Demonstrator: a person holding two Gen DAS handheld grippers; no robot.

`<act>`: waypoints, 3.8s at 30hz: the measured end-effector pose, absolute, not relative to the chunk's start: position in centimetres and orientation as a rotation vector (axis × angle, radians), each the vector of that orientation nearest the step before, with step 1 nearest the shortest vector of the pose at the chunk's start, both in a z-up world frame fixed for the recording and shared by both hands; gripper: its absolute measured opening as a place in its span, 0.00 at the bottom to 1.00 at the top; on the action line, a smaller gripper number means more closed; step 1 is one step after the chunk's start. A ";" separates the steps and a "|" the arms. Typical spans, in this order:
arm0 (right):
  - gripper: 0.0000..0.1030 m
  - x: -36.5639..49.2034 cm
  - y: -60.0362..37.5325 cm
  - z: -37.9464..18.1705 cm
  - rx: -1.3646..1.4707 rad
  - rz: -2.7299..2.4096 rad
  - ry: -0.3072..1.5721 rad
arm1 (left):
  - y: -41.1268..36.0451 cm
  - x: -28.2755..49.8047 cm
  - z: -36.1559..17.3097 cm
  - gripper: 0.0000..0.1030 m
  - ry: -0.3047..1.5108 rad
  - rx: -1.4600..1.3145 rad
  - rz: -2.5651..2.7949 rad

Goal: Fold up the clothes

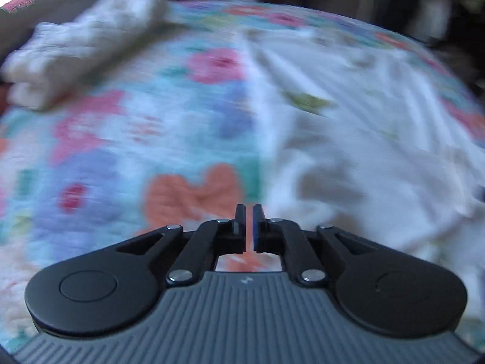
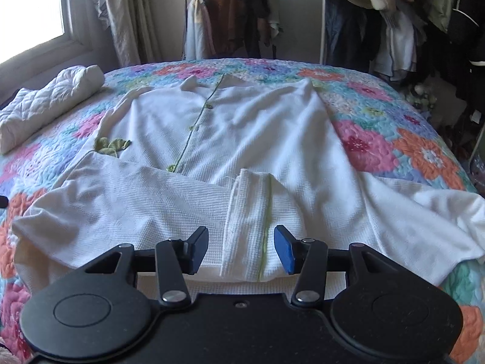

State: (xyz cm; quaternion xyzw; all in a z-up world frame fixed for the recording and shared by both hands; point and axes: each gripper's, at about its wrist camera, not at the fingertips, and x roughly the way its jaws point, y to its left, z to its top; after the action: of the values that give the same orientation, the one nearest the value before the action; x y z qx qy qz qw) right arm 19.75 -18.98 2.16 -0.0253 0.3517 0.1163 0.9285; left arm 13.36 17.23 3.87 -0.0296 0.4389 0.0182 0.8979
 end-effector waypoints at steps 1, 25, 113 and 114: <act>0.52 19.8 -18.9 2.0 -0.053 0.243 0.726 | 16.3 13.3 3.6 0.14 0.925 0.003 0.009; 0.58 23.0 -16.3 -1.8 -0.233 0.276 0.821 | 15.2 13.7 1.1 0.08 0.854 -0.030 0.330; 0.76 18.6 -48.2 4.4 0.558 -0.352 0.642 | -13.1 19.8 5.4 0.53 0.835 0.036 -0.518; 0.76 18.4 -48.5 4.2 0.565 -0.354 0.644 | -14.6 20.1 4.9 0.53 0.846 0.035 -0.533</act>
State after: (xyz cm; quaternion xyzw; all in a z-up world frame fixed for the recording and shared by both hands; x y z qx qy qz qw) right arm 18.42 -48.54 4.24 0.2725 0.3106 -0.1706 0.8945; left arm 20.15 -14.62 4.94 0.0169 0.4057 -0.2553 0.8774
